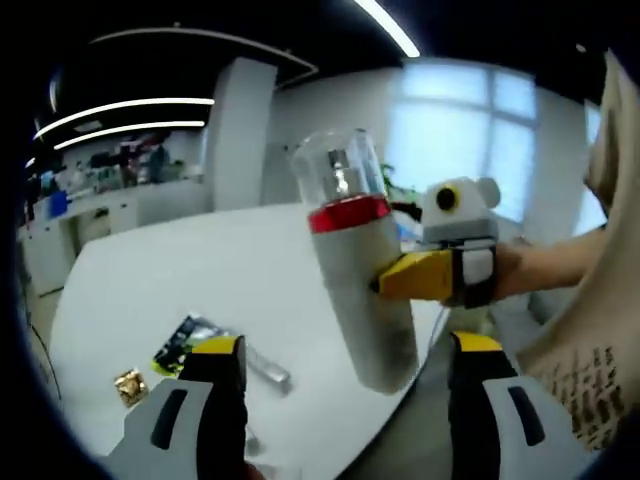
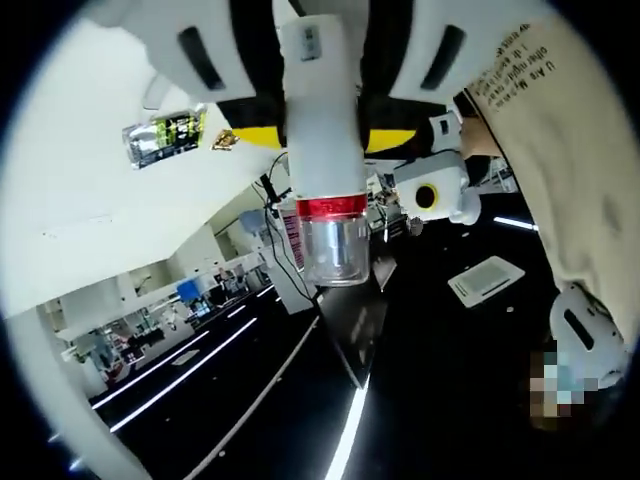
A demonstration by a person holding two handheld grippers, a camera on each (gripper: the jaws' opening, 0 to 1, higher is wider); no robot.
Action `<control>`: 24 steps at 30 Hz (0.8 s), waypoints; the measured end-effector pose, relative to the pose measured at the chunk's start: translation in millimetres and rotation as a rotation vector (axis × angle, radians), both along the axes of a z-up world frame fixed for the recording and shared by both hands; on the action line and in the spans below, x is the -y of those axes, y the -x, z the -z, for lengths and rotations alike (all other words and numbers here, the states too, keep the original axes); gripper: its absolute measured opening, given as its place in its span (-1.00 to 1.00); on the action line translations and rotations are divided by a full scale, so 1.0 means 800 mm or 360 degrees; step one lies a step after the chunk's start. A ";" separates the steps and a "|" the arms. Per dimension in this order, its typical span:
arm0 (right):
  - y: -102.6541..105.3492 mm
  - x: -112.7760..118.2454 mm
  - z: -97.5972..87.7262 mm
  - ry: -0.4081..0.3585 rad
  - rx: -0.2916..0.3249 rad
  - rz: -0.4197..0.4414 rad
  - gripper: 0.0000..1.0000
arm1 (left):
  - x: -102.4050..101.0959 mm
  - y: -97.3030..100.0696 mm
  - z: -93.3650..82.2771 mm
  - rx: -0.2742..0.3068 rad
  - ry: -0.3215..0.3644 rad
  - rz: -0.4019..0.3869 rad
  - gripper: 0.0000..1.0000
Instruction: Arrange the skincare products in the storage area until every visible bottle or jar stands upright without overlapping.
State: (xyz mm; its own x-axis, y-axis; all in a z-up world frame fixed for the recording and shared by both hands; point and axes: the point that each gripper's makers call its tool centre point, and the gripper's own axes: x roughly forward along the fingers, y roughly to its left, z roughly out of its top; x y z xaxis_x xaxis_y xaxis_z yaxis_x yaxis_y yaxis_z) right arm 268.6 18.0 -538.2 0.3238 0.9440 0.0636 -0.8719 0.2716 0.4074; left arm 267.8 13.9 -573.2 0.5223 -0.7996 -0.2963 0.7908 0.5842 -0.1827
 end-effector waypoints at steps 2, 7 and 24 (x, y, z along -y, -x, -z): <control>0.007 0.000 -0.008 -0.0061 -0.0019 -0.0040 -0.45 | 0.007 0.005 -0.007 0.0005 0.0033 0.0060 0.53; 0.017 -0.003 -0.024 -0.0111 -0.0003 -0.0089 -0.45 | 0.022 0.019 -0.016 0.0051 0.0007 0.0194 0.36; 0.035 -0.012 -0.039 -0.0145 0.0042 -0.0185 -0.44 | 0.033 0.034 -0.028 0.0057 0.0043 0.0255 -0.09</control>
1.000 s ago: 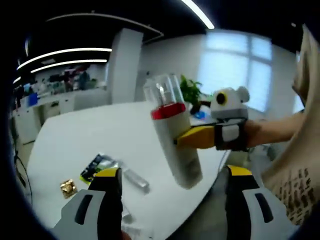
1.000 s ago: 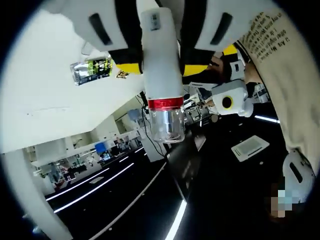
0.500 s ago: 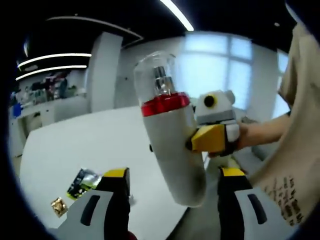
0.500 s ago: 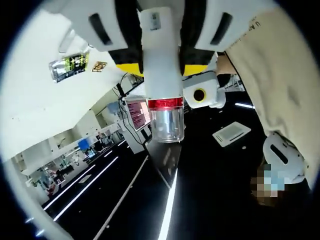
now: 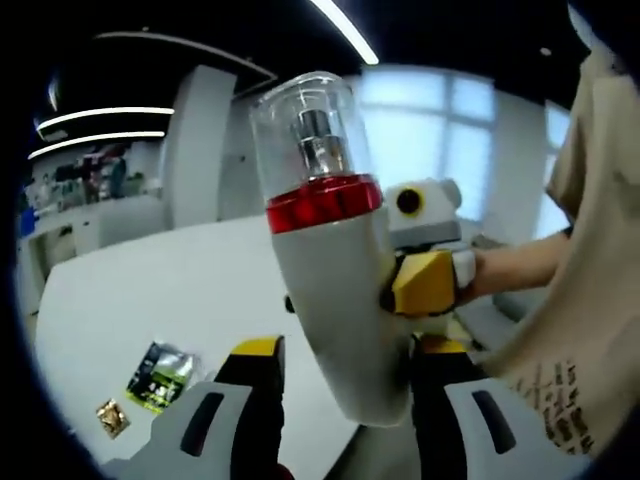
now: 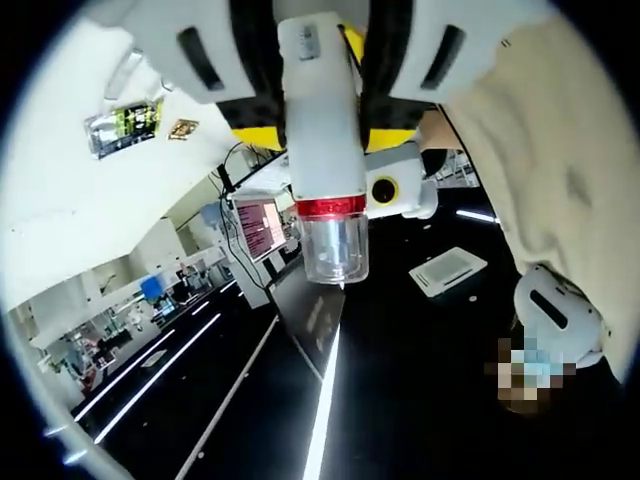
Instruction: Arrange the skincare products in the storage area until every visible bottle or jar stands upright without overlapping.
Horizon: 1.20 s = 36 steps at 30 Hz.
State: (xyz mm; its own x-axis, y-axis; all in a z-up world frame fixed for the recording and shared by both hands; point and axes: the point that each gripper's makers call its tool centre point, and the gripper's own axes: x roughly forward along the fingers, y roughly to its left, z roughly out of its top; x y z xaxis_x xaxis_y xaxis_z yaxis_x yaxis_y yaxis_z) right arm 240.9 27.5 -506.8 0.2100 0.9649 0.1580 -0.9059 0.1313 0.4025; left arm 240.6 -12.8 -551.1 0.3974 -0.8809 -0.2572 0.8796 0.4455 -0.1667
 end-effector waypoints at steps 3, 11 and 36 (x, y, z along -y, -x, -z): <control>0.001 0.001 -0.001 -0.0010 0.0007 0.0008 -0.44 | 0.003 0.002 -0.002 0.0003 0.0006 0.0010 -0.14; 0.002 0.008 0.000 0.0005 0.0028 0.0039 -0.44 | 0.011 0.006 -0.004 -0.0046 0.0039 0.0011 -0.32; -0.024 0.023 -0.061 -0.0044 0.0152 0.0277 -0.35 | 0.013 -0.024 -0.039 0.0070 -0.0077 -0.0009 -0.41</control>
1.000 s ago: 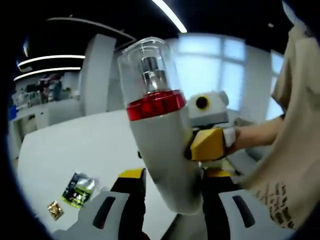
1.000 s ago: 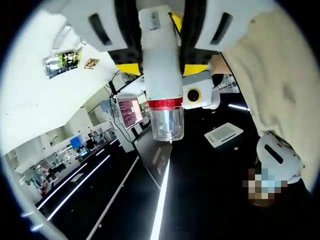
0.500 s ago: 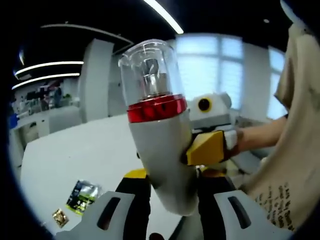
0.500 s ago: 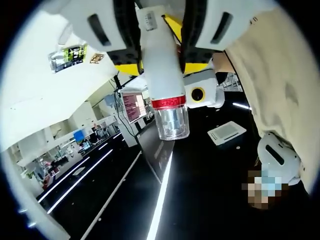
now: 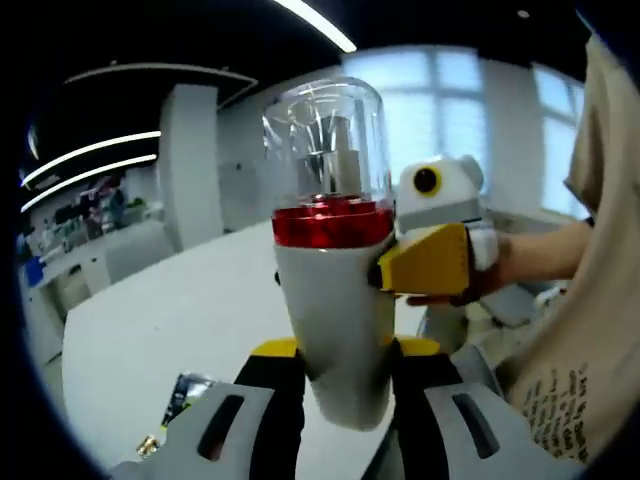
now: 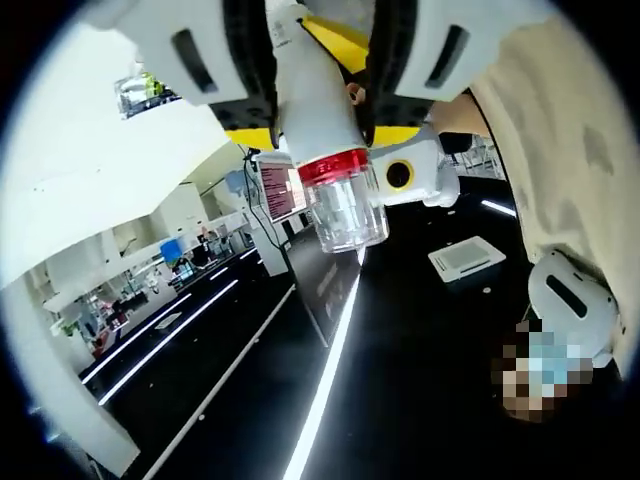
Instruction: Arrange the skincare products in the storage area until every visible bottle or jar stands upright without overlapping.
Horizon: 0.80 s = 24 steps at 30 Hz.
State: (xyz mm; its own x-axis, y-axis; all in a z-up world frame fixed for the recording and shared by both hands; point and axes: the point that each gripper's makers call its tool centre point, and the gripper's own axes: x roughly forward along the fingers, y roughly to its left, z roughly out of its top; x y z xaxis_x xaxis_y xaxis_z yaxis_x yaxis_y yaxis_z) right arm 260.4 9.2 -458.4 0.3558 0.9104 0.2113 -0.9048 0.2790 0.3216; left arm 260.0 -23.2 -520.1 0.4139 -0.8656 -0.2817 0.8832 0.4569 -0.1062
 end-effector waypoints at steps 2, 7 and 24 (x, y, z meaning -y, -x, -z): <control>-0.005 0.002 -0.004 -0.0001 -0.0021 0.0002 -0.35 | -0.002 -0.003 -0.004 0.0013 -0.0008 0.0001 -0.41; -0.014 0.004 -0.010 0.0001 -0.0067 -0.0034 -0.34 | -0.002 -0.005 -0.006 0.0044 -0.0053 0.0035 -0.43; -0.036 0.007 -0.001 0.0051 -0.0222 0.0003 -0.39 | 0.002 -0.015 -0.004 0.0186 -0.0114 0.0197 -0.36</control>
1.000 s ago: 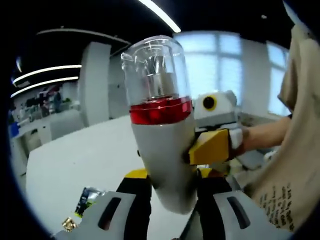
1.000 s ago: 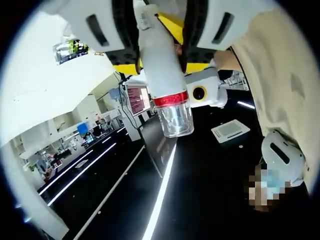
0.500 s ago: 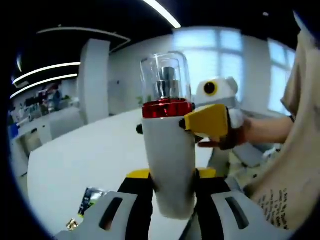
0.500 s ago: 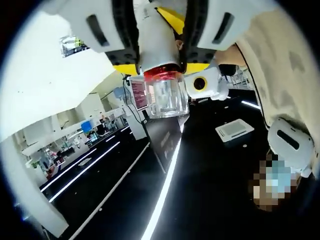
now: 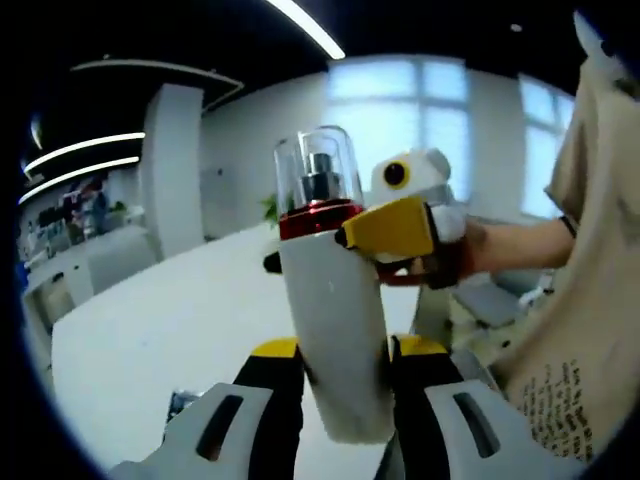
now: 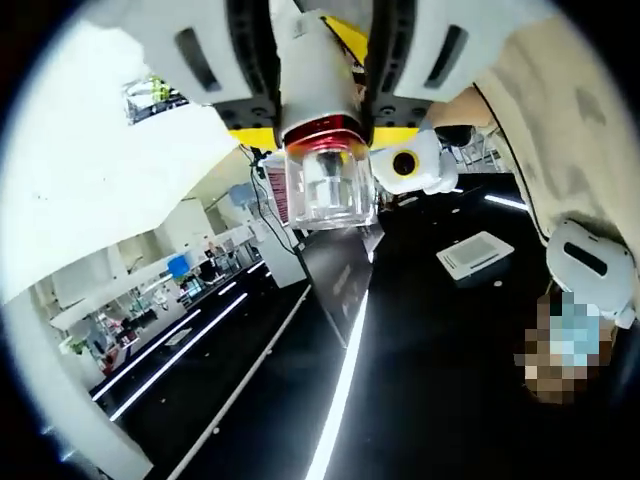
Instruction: Arrange the skincare products in the storage area until every visible bottle or jar stands upright without overlapping.
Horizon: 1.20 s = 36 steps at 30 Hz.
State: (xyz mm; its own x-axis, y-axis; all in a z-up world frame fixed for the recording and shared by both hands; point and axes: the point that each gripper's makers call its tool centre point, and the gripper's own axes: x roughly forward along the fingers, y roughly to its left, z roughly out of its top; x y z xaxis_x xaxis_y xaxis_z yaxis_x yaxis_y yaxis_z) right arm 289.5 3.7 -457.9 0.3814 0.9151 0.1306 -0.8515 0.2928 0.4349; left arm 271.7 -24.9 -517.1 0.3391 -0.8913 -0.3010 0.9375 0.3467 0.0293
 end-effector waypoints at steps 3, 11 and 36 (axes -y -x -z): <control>-0.003 0.003 -0.001 -0.0019 -0.0066 0.0033 -0.40 | 0.002 0.001 -0.003 0.0080 -0.0021 0.0052 -0.31; -0.026 0.015 0.001 0.0223 -0.0053 0.0357 -0.40 | 0.005 -0.021 -0.002 0.0199 -0.0130 -0.0236 -0.23; -0.030 0.021 0.024 0.0291 -0.0043 0.0741 -0.40 | 0.005 -0.051 0.011 -0.0099 0.0094 -0.0742 -0.43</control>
